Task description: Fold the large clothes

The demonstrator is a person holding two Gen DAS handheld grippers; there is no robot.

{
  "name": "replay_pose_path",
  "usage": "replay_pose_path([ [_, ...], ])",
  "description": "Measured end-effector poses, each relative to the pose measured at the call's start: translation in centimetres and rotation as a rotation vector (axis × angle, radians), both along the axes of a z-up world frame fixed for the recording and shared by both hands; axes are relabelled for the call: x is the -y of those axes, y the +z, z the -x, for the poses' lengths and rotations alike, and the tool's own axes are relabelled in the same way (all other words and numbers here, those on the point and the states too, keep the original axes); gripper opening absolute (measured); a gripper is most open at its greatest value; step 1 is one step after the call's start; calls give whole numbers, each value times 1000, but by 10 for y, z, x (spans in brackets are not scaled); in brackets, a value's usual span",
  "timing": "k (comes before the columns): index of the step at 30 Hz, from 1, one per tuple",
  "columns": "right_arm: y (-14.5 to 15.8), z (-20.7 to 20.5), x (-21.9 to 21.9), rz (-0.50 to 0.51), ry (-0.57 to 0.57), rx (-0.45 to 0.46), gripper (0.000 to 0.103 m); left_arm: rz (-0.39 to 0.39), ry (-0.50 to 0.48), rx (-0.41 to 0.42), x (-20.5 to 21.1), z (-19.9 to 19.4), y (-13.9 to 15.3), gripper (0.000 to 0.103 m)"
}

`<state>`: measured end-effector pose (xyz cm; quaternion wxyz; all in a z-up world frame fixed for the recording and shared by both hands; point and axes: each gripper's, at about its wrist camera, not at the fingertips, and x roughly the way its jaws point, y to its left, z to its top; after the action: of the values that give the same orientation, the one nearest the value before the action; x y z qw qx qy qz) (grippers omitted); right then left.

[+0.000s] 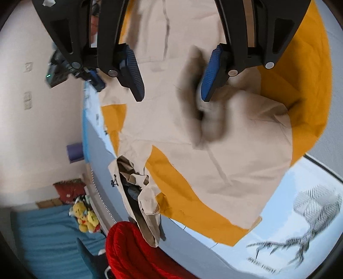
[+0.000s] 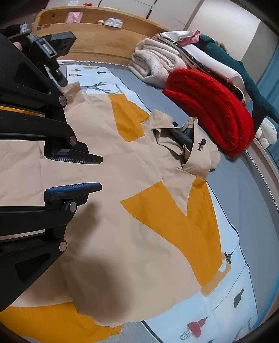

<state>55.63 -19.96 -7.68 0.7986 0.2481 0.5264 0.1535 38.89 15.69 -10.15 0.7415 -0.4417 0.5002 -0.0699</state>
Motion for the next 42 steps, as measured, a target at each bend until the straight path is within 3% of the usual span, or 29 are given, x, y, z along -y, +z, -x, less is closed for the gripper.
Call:
replay_pose_path([
  [4,-1,-1,5,3,-11,-4,20,-37,-16,-19,2,-2,-1,51],
  [8,1,-3,16,20,-53,-1,20,-210,-70,-97,13,-4,-7,48],
  [10,3,-3,26,31,-92,5,20,-231,-98,-120,17,-5,-14,24],
  [11,4,-4,31,37,-111,9,20,-243,-110,-134,18,-5,-18,18],
  [12,7,-4,39,55,-152,19,20,-267,-126,-142,20,-5,-21,3],
  [13,8,-5,44,65,-177,24,20,-303,-140,-140,22,-5,-20,3],
  [16,15,-1,68,91,-302,45,20,-430,-93,-44,17,-3,4,2],
  [18,18,1,81,85,-356,52,20,-458,-6,43,0,1,29,1],
  [20,20,3,90,83,-386,57,20,-476,71,66,-18,2,39,2],
  [24,5,-3,92,43,-344,-6,20,-453,151,-59,-42,6,17,8],
  [27,-30,-9,89,72,-316,-182,20,-444,187,-86,-46,9,12,8],
  [31,-69,-1,104,129,-387,-358,20,-411,155,-80,-38,3,9,20],
  [35,-62,2,114,167,-439,-338,20,-267,194,-153,-44,8,-14,25],
  [39,-32,4,106,196,-442,-197,20,-124,291,-243,-60,20,-41,30],
  [42,-18,1,90,172,-380,-115,20,-84,311,-265,-62,22,-50,30],
])
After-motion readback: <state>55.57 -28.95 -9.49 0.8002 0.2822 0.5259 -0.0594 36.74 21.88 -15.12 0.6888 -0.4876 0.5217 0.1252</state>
